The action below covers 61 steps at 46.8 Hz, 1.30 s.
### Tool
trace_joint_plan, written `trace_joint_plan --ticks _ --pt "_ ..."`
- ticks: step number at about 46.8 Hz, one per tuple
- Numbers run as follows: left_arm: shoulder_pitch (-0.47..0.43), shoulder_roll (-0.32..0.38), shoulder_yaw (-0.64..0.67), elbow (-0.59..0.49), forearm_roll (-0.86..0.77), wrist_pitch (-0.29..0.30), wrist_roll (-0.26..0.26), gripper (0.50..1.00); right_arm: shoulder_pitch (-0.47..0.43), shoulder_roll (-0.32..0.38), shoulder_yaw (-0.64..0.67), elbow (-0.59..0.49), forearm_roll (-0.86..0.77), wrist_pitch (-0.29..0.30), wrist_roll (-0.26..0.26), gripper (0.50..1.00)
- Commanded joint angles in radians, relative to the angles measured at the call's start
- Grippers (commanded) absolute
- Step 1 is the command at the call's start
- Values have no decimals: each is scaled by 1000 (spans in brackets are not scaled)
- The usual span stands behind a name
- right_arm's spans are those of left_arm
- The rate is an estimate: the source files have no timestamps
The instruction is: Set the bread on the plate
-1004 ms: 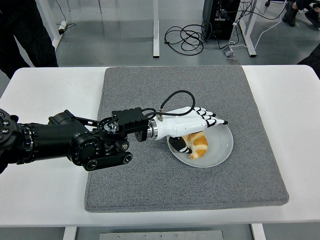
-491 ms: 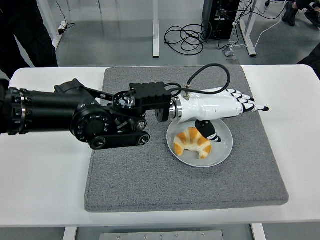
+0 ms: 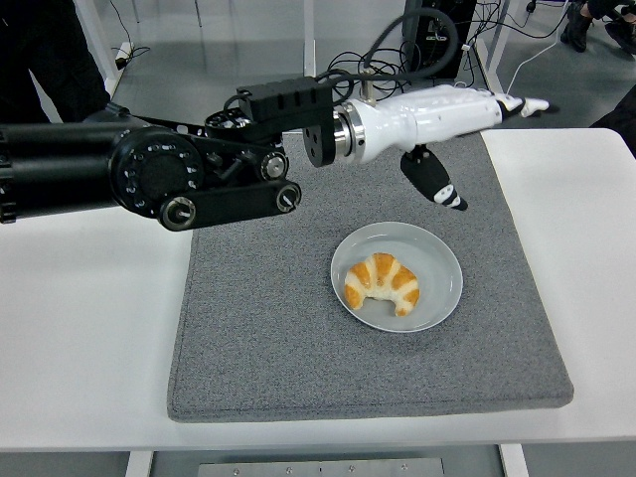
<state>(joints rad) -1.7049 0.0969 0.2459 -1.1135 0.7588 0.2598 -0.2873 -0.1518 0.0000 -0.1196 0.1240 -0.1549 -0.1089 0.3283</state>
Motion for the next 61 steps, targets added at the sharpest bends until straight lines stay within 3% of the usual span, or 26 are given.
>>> trace_joint_plan --ticks 1,9,19,26,34,47,54,61 --pt "1 3 -25 61 -64 -8 -9 980 0 0 0 -1 0 0 0 1000" --pt "47 -9 -85 250 -157 -97 -75 980 0 0 0 0 0 0 0 1000" --pt "148 -46 -194 441 -265 -198 -69 980 0 0 0 0 0 0 0 1000" --pt "211 -97 -255 618 -351 -234 -69 980 0 0 0 0 0 0 0 1000" --pt "252 -97 -287 814 -461 -301 -69 980 0 0 0 -1 0 0 0 1000" --pt "326 -97 -434 839 -687 -326 -33 980 0 0 0 2 0 0 0 1000" --pt "395 -97 -545 839 -725 -326 2 980 0 0 0 8 0 3 0 1000" --pt "465 -97 -637 837 -772 -327 3 980 -2 0 -2 11 0 3 0 1000"
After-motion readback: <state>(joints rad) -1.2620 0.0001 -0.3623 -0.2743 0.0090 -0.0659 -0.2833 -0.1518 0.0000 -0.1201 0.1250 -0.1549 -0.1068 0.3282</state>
